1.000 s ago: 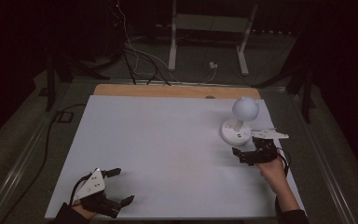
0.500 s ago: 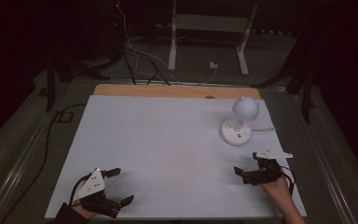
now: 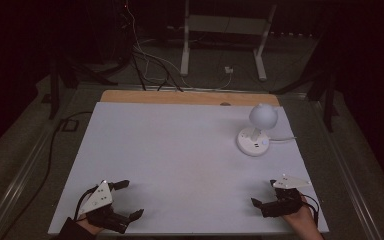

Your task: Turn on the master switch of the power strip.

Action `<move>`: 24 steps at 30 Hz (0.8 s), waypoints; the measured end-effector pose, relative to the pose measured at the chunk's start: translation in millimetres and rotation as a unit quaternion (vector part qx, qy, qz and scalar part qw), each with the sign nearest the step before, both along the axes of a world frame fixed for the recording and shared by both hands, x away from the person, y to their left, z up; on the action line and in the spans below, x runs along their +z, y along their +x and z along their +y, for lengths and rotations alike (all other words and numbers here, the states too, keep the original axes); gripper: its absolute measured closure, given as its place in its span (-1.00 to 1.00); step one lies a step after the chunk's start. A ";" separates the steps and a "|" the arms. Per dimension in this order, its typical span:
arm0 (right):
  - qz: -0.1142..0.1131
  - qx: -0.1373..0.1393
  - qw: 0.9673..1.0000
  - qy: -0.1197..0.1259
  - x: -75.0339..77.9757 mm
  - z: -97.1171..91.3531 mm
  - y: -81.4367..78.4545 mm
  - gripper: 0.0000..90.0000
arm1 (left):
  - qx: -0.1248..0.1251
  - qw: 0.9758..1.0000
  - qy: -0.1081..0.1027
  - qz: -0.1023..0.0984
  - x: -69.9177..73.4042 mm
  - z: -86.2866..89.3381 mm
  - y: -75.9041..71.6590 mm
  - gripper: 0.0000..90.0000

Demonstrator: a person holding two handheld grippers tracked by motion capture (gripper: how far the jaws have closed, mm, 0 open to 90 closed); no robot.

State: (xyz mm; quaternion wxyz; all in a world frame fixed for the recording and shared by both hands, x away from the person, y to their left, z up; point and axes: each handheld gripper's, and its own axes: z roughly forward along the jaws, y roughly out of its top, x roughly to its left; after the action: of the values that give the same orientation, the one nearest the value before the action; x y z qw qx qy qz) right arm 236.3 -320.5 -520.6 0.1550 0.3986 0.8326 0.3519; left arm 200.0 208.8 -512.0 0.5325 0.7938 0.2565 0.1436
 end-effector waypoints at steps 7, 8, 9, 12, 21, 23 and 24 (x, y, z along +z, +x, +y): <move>0.009 0.014 1.000 -0.015 -3.9 -2.9 -9.6 -1.00 | 0.000 1.000 0.002 0.000 -0.1 -0.7 -0.4 -1.00; 0.009 0.018 1.000 -0.016 -3.9 -3.3 -11.1 -1.00 | 0.000 1.000 0.003 0.001 -0.2 -0.9 -0.5 -1.00; 0.010 0.020 1.000 -0.019 -3.8 -3.7 -12.5 -1.00 | -0.001 1.000 0.003 0.001 -0.3 -1.0 -0.5 -1.00; 0.014 0.030 0.999 -0.027 -3.8 -5.5 -16.8 -1.00 | -0.001 1.000 0.004 0.001 -0.4 -1.0 -0.6 -1.00; 0.010 0.051 0.998 -0.041 -3.6 -13.6 -25.4 -1.00 | -0.002 1.000 0.004 0.001 -0.5 -0.5 -1.0 -1.00; 0.011 0.053 0.998 -0.042 -4.5 -13.4 -24.5 -1.00 | -0.002 1.000 0.004 0.001 -0.6 -0.7 -0.8 -1.00; 0.011 0.054 0.998 -0.044 -5.1 -13.1 -23.8 -1.00 | -0.002 1.000 0.004 0.001 -0.7 -0.8 -0.7 -1.00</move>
State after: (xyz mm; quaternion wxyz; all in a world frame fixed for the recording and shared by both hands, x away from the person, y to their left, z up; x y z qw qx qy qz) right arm 212.5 -333.5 -525.6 0.1445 0.3498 0.8691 0.3183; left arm 199.3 208.1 -512.7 0.5291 0.7968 0.2544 0.1427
